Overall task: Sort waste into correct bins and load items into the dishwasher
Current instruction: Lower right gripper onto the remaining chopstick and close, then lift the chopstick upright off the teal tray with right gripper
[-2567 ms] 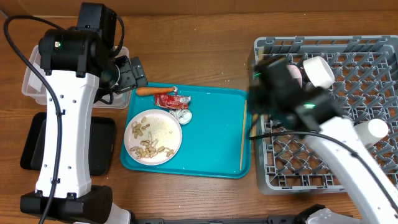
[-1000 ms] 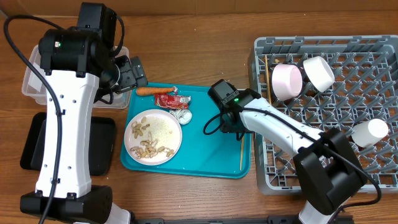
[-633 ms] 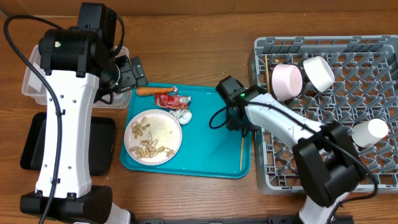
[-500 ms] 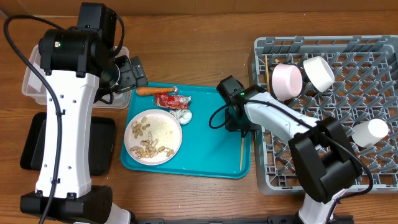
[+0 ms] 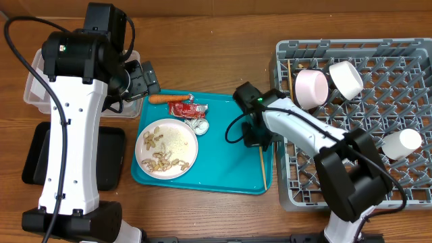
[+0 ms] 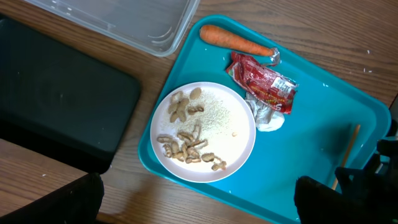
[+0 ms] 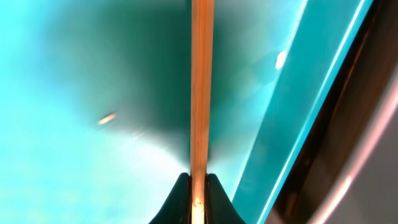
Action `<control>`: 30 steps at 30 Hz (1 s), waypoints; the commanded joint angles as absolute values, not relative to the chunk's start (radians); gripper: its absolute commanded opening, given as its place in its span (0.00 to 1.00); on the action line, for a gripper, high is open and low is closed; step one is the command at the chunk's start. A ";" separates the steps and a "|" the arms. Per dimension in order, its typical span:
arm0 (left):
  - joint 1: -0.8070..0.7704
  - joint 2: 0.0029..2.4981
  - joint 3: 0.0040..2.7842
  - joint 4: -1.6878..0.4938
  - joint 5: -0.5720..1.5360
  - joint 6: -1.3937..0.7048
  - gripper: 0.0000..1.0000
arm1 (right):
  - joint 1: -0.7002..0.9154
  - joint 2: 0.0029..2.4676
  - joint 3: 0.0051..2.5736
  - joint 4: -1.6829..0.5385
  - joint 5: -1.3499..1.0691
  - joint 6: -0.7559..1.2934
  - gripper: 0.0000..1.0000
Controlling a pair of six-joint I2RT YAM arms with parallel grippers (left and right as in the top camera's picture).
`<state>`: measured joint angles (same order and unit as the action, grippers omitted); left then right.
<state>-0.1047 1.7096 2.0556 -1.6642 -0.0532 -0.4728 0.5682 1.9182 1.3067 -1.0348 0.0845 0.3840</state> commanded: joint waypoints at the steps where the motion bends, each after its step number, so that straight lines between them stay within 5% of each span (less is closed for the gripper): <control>1: -0.105 1.713 2.064 -1.663 -0.055 -0.487 1.00 | 0.616 1.783 1.436 -1.058 0.084 0.365 0.04; 19: -0.105 1.713 2.063 -1.663 -0.055 -0.487 1.00 | 0.331 1.637 1.497 -1.117 0.173 0.189 0.04; 30: -0.105 1.713 2.064 -1.663 -0.055 -0.487 1.00 | 0.407 1.665 1.497 -0.987 -0.088 0.175 0.04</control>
